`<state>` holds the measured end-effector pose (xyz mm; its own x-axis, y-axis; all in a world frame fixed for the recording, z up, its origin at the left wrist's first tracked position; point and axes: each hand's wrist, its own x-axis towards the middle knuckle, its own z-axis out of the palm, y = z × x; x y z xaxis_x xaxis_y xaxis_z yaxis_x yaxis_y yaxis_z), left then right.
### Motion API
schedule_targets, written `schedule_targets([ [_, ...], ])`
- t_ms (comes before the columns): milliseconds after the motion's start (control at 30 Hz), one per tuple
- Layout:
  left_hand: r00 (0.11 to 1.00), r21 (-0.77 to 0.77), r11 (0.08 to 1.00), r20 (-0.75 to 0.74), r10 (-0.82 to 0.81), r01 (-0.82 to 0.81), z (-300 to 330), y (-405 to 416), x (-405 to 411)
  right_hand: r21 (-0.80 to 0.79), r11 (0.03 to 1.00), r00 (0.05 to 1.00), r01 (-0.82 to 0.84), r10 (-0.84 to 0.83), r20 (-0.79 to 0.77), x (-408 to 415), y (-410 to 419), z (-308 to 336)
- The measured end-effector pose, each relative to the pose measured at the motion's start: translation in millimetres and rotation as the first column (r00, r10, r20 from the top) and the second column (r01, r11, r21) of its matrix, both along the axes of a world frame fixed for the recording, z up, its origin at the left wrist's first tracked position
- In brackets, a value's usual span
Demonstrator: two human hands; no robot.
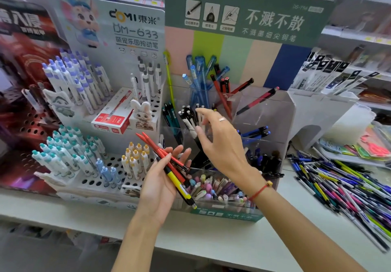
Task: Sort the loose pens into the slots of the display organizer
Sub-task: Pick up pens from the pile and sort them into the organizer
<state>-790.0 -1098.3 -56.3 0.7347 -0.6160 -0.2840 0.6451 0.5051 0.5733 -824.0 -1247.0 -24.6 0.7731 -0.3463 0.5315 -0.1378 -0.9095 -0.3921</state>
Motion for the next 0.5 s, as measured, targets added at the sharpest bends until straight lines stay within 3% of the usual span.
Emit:
schedule_targets([
  [67,1.000,-0.022,0.999,-0.002,0.023,-0.023,-0.8,-1.0,-0.4,0.284,0.959,1.000,-0.002,0.009,-0.023,-19.6,13.5,-0.5],
  [133,0.999,-0.046,0.998,0.011,0.044,-0.044,-0.4,-4.0,-1.6,0.428,0.903,0.985,0.039,0.036,-0.166,-34.1,21.9,-6.4],
  [200,0.999,-0.050,0.998,0.034,0.029,-0.027,1.0,-8.4,-3.8,0.486,0.872,0.965,0.054,0.079,-0.250,-40.7,27.2,-11.6],
  [367,0.996,-0.050,0.998,0.082,-0.034,0.038,5.0,-15.5,-9.5,0.697,0.716,0.965,0.026,0.163,-0.204,-44.5,27.3,-16.0],
  [500,0.999,-0.087,0.996,0.043,0.001,0.003,6.3,-16.3,-7.6,0.762,0.646,0.950,0.047,0.207,-0.234,-54.1,19.2,-13.9],
])
